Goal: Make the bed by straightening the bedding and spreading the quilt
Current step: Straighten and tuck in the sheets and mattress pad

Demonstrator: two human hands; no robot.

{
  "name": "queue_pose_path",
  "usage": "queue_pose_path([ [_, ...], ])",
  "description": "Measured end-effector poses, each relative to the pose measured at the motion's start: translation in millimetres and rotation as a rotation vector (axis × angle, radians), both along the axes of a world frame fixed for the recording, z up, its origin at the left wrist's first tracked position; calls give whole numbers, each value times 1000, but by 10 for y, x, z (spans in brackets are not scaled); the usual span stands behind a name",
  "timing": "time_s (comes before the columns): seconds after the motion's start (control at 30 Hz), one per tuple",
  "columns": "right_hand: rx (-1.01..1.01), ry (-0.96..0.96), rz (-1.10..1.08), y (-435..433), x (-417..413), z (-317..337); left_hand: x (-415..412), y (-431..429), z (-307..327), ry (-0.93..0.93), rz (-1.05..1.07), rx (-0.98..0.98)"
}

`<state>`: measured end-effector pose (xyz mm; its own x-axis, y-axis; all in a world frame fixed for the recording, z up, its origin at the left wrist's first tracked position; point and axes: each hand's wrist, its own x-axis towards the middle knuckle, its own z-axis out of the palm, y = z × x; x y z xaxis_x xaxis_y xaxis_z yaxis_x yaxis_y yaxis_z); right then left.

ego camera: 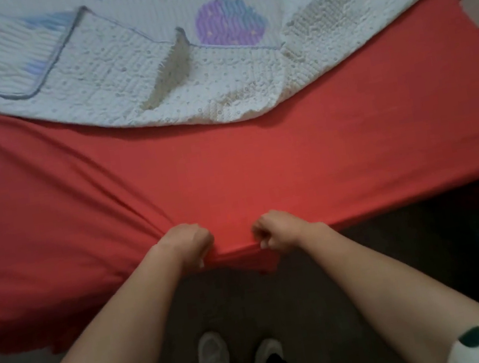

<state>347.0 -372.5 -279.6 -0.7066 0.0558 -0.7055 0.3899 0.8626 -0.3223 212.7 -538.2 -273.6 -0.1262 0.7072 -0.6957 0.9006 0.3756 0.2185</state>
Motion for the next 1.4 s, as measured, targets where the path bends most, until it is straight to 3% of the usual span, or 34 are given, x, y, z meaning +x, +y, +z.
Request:
queue_pose_path([
  [0.2,-25,-75,25,2,-130,102,32,-40,12,37,20,-29],
  [0.53,42,220,98,-515,-248,225,-9,-700,167,133,239,336],
  [0.87,-19,417,135,-1724,-988,285,-623,-2135,290,298,497,499],
  [1.0,36,458,77,-2256,-1413,178,-1138,-2676,215,362,461,499],
  [1.2,264,473,-90,-3050,-2111,-110,-2001,-3388,-11,355,427,332],
  [1.3,355,423,-170,-3200,-2339,-222,-2218,-3440,-80,320,346,368],
  [1.4,400,365,-116,-3275,-2441,-259,-2328,-3466,-124,307,271,410],
])
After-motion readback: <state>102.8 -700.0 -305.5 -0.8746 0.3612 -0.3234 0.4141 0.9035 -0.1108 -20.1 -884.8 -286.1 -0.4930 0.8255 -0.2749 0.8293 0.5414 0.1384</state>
